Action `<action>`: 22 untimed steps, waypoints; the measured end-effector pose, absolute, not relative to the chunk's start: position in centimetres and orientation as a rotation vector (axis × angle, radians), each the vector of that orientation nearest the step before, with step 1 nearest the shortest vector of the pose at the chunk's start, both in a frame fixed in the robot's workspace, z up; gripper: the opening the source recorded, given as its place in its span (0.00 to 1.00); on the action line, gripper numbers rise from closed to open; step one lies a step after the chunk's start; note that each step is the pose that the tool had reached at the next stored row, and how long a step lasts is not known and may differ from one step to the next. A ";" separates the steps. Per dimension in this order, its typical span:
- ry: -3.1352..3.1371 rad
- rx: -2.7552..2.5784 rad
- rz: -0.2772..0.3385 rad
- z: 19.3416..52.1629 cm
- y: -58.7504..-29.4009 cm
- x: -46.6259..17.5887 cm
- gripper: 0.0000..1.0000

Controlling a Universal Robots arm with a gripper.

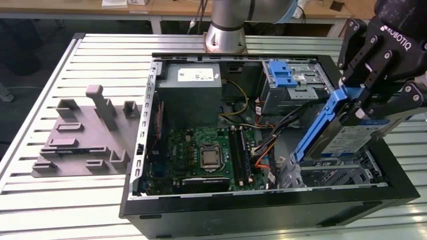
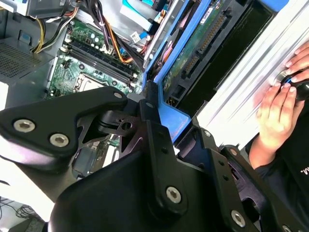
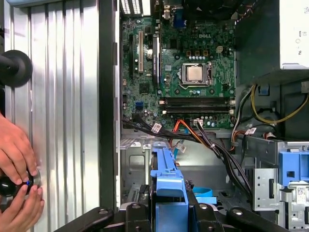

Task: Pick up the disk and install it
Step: 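Insert the disk into the insertion slot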

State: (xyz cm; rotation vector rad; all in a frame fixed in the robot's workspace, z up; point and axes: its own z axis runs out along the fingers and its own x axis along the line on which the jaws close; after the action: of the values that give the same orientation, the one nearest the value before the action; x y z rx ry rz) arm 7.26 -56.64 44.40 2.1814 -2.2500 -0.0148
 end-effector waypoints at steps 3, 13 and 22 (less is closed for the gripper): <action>-2.250 2.181 -0.015 44.3 -56.6 7.3 0.36; -2.250 2.181 -0.015 43.9 -56.6 7.4 0.36; -2.250 2.181 -0.015 43.7 -56.6 7.4 0.36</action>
State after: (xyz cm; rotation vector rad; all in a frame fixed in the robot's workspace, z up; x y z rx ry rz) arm 7.37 -56.64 43.68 2.1810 -2.2504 -0.0148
